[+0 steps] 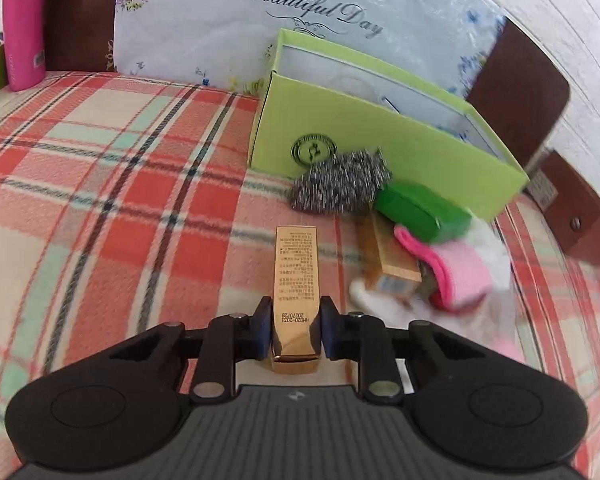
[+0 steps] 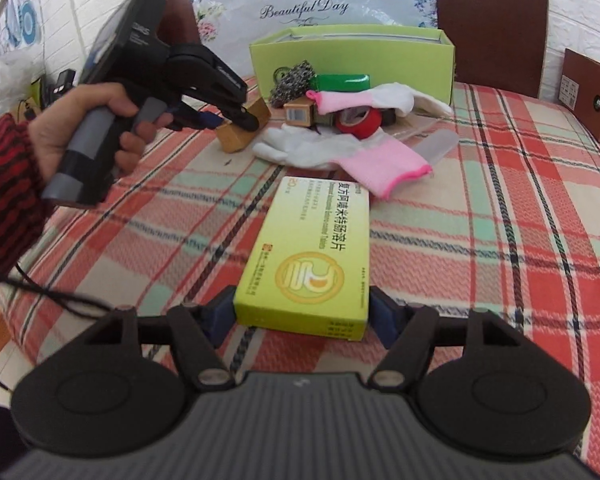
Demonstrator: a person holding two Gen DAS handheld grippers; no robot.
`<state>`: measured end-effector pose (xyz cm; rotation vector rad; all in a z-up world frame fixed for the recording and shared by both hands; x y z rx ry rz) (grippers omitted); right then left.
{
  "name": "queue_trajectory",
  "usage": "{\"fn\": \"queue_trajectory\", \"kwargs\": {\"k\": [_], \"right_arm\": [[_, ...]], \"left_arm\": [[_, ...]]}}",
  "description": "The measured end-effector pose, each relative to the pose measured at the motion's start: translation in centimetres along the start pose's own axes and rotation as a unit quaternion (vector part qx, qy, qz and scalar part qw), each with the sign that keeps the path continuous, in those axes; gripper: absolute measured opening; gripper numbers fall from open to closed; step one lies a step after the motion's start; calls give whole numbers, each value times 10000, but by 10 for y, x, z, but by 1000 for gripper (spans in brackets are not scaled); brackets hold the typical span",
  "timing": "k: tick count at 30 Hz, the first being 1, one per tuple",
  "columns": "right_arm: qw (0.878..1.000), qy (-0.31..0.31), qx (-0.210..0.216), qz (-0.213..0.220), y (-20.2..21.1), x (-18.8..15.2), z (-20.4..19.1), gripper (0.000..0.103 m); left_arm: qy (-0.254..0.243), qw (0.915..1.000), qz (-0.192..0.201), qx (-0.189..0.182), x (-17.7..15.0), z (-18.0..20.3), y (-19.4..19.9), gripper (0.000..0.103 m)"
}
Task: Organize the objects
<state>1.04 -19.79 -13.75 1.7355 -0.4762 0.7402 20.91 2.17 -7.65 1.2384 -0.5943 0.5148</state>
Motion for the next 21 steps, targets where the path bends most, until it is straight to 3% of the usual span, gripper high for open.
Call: {"fn": "queue_trajectory", "kwargs": {"k": [4, 6, 7, 10, 13, 16, 21], "right_arm": [[9997, 181, -43, -125, 4, -5, -2, 69], [9997, 172, -145, -53, 2, -2, -3, 79], [9997, 167, -184, 4, 1, 0, -3, 81], [9992, 152, -374, 60, -7, 7, -4, 81], [9992, 127, -364, 131, -12, 12, -6, 80], [9991, 114, -364, 167, -15, 15, -7, 80], [9993, 127, -337, 137, -20, 16, -10, 77]], "left_arm": [[-484, 9985, -240, -57, -46, 5, 44, 25], [-519, 9982, -283, 22, -66, 6, 60, 25], [-494, 9984, -249, 84, -73, 7, 65, 30], [-399, 9985, -93, 366, -80, 5, 70, 62], [-482, 9983, -62, 311, -78, 6, 66, 62], [-507, 9985, -106, 188, -76, 8, 64, 51], [-464, 9988, -96, 122, -78, 11, 62, 47]]}}
Point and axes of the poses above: each gripper's, at about its wrist camera, not at the fingertips, and y roughly against the way its jaws point, z to its right, x to its top, the point moved 4 cm from there along -y, roughly the way its jaws point, and after that the axes turned 5 degrees about -y, right-handed, at the moved point
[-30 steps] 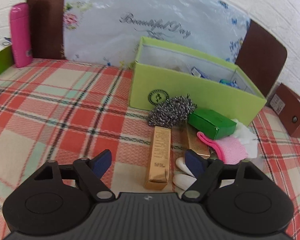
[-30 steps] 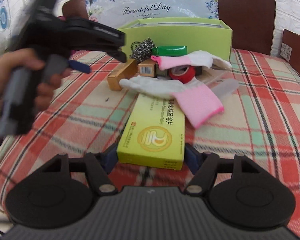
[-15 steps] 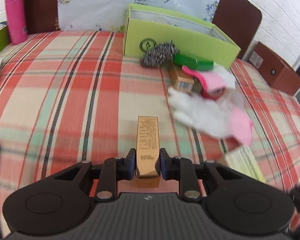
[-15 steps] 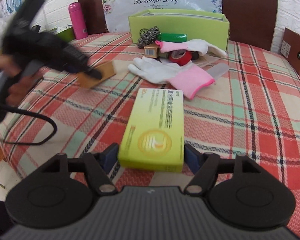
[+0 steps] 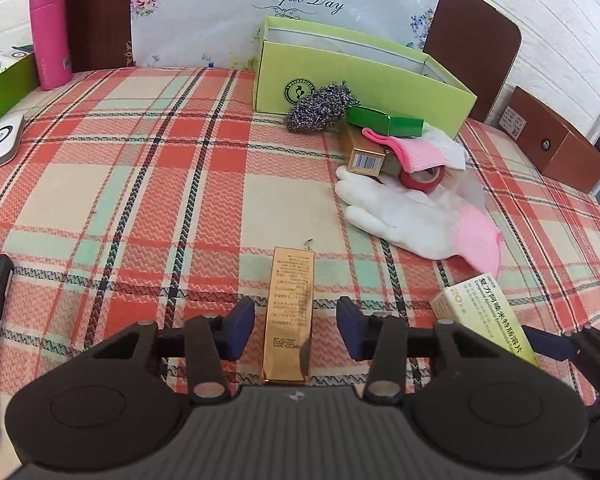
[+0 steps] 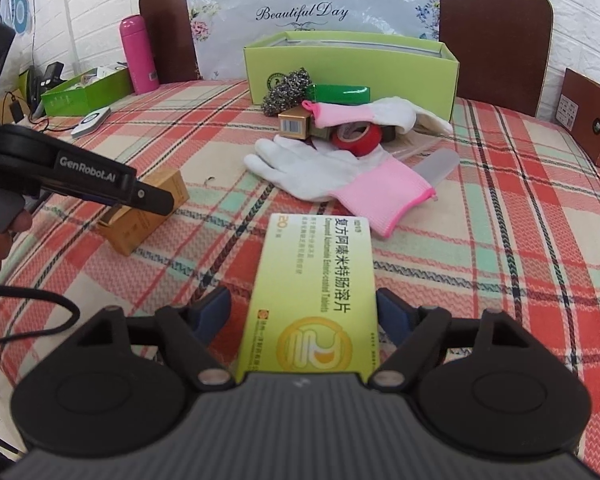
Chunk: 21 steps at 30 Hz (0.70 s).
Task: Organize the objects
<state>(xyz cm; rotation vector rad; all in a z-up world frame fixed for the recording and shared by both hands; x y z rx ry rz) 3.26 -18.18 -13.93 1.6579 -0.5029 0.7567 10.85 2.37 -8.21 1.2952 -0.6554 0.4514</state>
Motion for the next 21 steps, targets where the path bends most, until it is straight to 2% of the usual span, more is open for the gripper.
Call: {"fn": "queue_trajectory", "kwargs": {"k": [4, 8, 15, 19, 21], "right_arm": [[9999, -130, -12, -48, -1, 0, 4, 74], [9999, -144, -62, -27, -2, 2, 7, 73], [9999, -120, -114, -36, -6, 1, 4, 67], [9999, -110, -95, -49, -6, 2, 3, 66], [9999, -119, -56, -59, -5, 2, 3, 66]], "left_arm": [[-31, 10000, -61, -30, -2, 2, -4, 46], [-27, 9999, -106, -37, -4, 1, -6, 40], [-58, 9999, -132, 0, -6, 0, -7, 38], [-83, 9999, -141, 45, -6, 0, -7, 26], [-71, 9999, -144, 13, -6, 0, -6, 25]]}}
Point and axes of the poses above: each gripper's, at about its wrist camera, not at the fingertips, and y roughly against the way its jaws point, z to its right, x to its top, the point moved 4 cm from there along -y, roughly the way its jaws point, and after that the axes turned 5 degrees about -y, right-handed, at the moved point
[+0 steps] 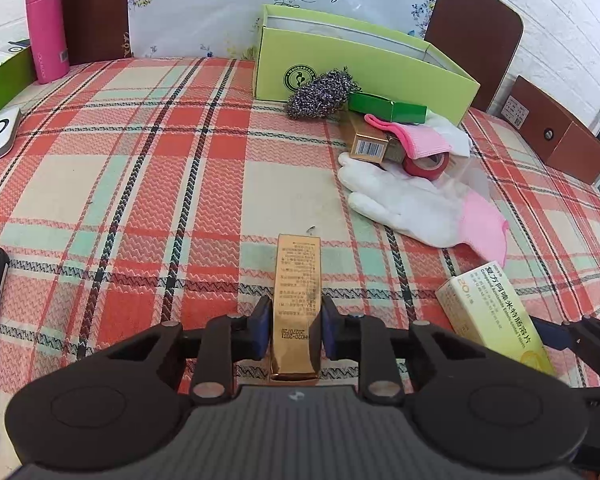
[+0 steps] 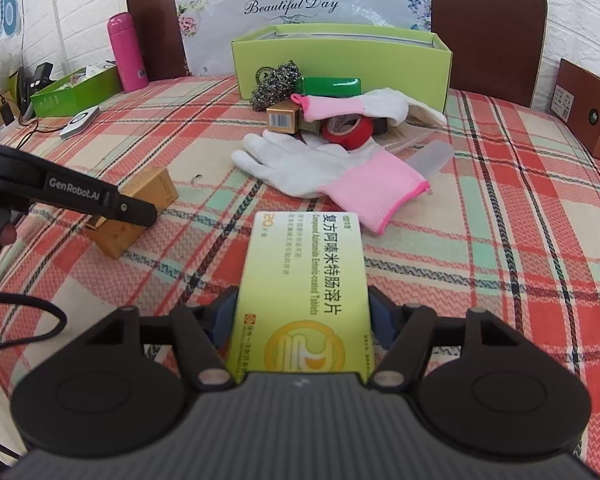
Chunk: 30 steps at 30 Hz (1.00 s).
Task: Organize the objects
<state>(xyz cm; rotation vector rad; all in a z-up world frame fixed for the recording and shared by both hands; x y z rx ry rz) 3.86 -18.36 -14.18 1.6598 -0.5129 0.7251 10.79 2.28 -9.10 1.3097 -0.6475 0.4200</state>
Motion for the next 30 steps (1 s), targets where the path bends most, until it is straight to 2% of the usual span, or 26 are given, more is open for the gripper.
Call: {"fn": "queue_trajectory", "kwargs": {"k": [7, 11, 20, 25, 30], "right_arm": [[9991, -140, 395, 71, 15, 12, 0, 66], [9980, -137, 557, 264, 28, 28, 1, 66], [9931, -125, 770, 880, 42, 95, 16, 66], [9907, -25, 529, 1250, 35, 141, 31, 66], [9893, -37, 159, 1448, 13, 184, 50, 66]], "left_arm": [[-124, 9997, 58, -190, 4, 8, 12, 25], [-169, 9987, 292, -370, 18, 13, 27, 25], [-469, 9894, 1104, -814, 91, 35, 57, 25], [-563, 9853, 1361, -869, 140, 53, 54, 25], [-368, 9848, 1302, -1091, 187, 61, 31, 25]]}}
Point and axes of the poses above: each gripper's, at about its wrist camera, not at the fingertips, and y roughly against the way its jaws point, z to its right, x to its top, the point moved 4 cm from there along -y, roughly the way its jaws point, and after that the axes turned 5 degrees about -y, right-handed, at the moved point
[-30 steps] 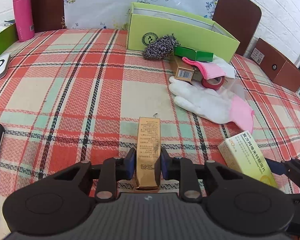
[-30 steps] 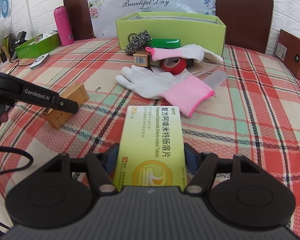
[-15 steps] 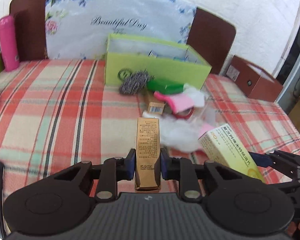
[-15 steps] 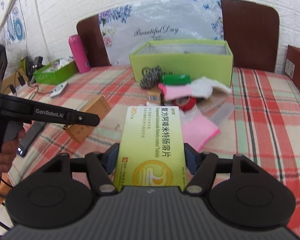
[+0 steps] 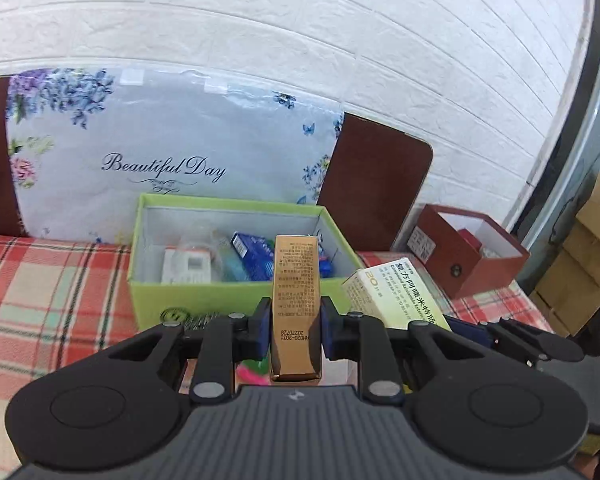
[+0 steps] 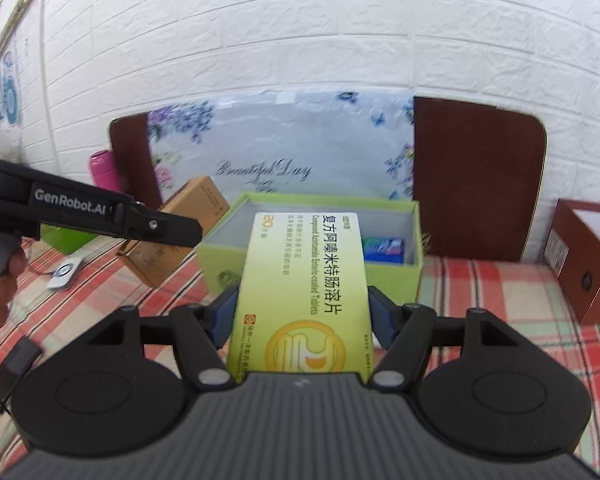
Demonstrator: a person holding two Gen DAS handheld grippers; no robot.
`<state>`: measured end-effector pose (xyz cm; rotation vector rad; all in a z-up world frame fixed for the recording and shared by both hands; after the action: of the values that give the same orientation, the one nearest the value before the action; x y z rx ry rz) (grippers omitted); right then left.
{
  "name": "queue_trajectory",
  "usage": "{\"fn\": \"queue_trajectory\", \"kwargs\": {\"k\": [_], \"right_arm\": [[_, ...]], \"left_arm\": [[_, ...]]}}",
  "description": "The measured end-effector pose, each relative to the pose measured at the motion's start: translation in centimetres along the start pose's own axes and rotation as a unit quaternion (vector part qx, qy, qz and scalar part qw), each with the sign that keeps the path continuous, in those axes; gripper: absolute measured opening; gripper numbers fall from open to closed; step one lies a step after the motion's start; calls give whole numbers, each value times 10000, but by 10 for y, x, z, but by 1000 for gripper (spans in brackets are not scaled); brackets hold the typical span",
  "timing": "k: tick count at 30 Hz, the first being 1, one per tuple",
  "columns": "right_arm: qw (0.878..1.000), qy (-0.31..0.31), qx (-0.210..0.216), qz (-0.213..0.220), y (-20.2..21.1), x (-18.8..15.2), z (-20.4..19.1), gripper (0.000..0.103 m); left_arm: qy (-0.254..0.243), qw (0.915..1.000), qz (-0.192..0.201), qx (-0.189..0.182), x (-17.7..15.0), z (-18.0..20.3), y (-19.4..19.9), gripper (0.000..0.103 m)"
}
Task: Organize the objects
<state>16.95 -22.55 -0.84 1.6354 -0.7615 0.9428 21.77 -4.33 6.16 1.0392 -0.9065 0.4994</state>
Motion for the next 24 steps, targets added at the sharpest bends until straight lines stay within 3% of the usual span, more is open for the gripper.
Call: {"fn": "queue_trajectory", "kwargs": {"k": [11, 20, 24], "right_arm": [[9984, 59, -553, 84, -97, 44, 37, 66], [9973, -15, -739, -32, -168, 48, 52, 66], [9976, -24, -678, -100, -192, 44, 46, 66]], "left_arm": [[239, 9993, -286, 87, 52, -16, -108, 25], [310, 9960, -692, 462, 47, -57, -166, 25], [185, 9933, -752, 854, 41, -79, -178, 25]]}}
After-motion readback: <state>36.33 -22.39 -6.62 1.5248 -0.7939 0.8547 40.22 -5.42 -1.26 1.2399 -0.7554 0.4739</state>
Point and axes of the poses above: each gripper's, at about its wrist camera, not at the fingertips, and y roughly against the way its jaws point, z to its right, x to its top, the point moved 4 cm from there along -y, roughly the way its jaws point, and after that the axes turned 5 degrees about -y, right-handed, at the moved point
